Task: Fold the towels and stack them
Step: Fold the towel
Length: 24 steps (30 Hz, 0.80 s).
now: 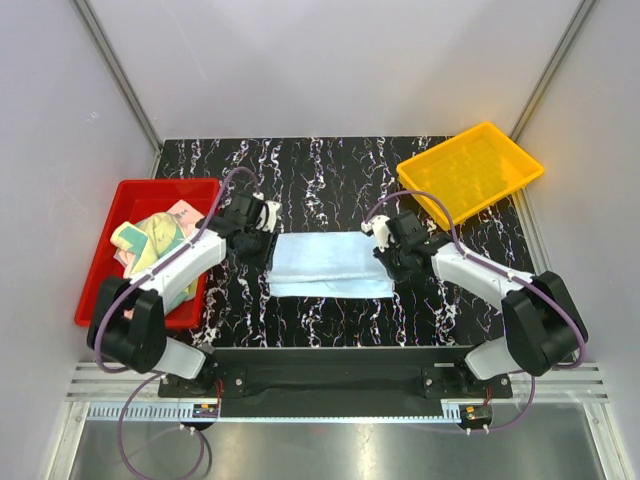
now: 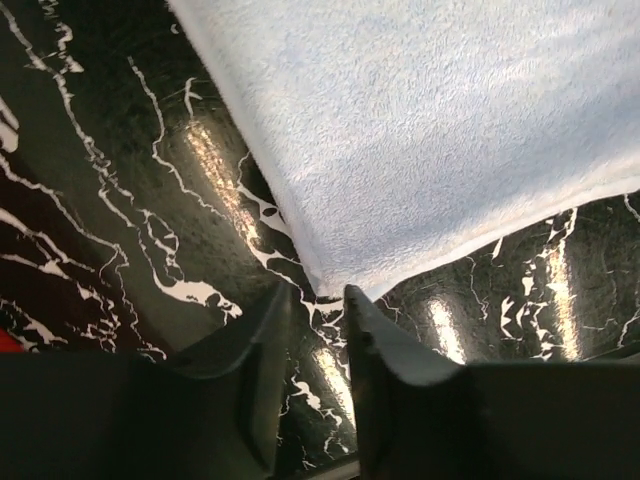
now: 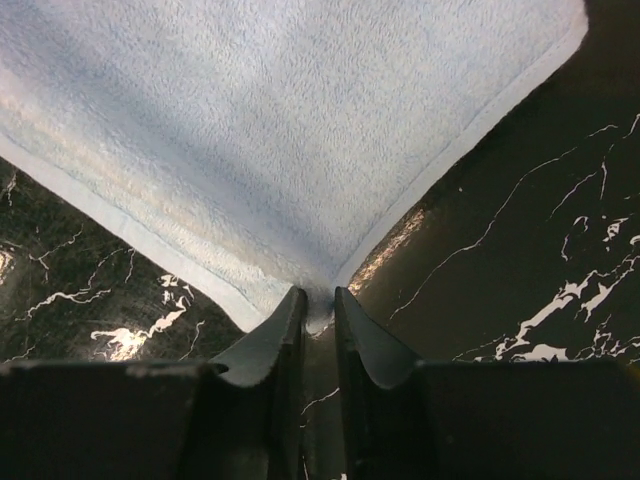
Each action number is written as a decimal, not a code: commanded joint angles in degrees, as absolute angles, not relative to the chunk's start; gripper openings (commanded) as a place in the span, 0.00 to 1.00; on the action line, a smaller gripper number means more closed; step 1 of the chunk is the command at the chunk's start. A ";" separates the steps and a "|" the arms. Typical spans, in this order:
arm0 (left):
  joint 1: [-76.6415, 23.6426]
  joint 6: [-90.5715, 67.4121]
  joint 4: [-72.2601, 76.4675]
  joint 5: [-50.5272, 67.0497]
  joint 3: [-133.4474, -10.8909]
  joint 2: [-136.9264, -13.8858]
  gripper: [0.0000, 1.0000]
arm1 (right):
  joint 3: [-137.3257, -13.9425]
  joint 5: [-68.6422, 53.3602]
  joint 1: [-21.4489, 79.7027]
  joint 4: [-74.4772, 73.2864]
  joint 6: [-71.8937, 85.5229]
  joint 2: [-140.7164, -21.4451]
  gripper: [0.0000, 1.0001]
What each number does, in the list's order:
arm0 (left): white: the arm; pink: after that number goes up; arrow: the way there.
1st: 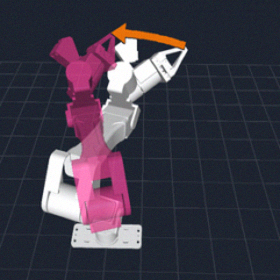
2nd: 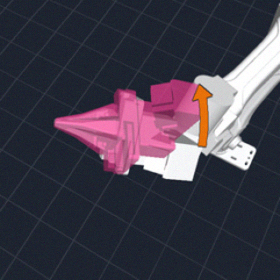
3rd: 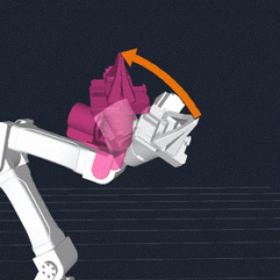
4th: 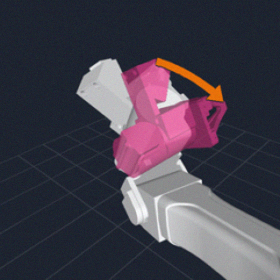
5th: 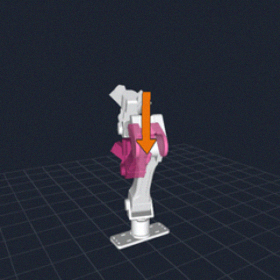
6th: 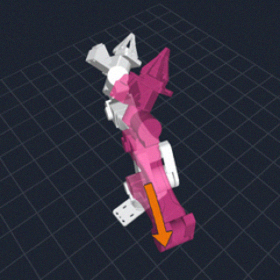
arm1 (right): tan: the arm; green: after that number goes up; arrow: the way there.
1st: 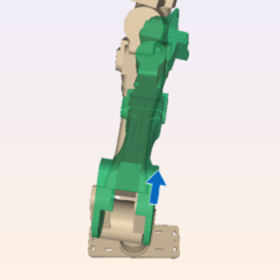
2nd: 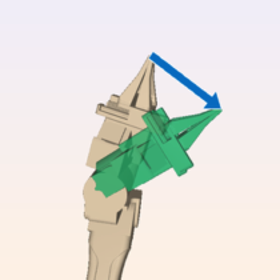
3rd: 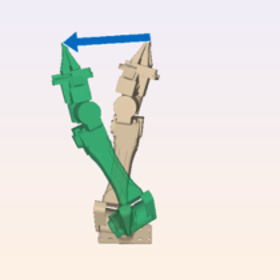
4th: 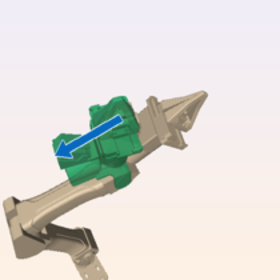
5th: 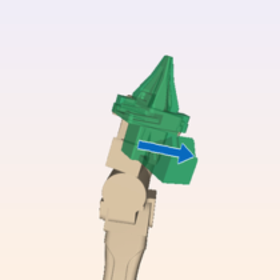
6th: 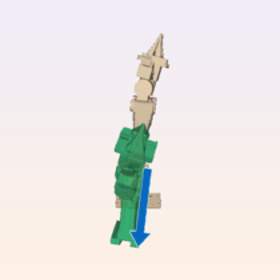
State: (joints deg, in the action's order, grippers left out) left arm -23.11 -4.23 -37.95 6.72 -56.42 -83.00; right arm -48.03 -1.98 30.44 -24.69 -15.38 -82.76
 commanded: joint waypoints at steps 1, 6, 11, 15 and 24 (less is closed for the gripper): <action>-23.20 -11.05 -36.13 2.99 -56.51 -77.44 0.41 | -51.15 -1.93 31.03 -28.47 -12.05 -80.16 0.25; -23.12 -19.77 -31.74 5.26 -56.78 -77.43 0.46 | -56.50 -2.81 31.03 -30.58 -6.52 -83.22 0.29; -23.29 -26.18 -26.30 11.68 -54.59 -81.20 0.46 | -62.04 -0.44 31.03 -34.36 4.11 -89.29 0.30; -23.38 -30.40 -25.40 11.00 -50.28 -83.40 0.44 | -59.51 -0.44 31.02 -33.67 9.66 -92.19 0.29; -23.47 -32.43 -27.86 3.78 -45.61 -83.94 0.43 | -56.51 1.58 30.94 -34.09 16.43 -92.55 0.29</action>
State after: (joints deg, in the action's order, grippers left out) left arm -23.20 -31.07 -28.82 6.68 -44.58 -84.03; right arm -54.63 -0.97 30.48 -33.10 12.56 -92.55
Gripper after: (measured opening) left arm 0.430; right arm 0.291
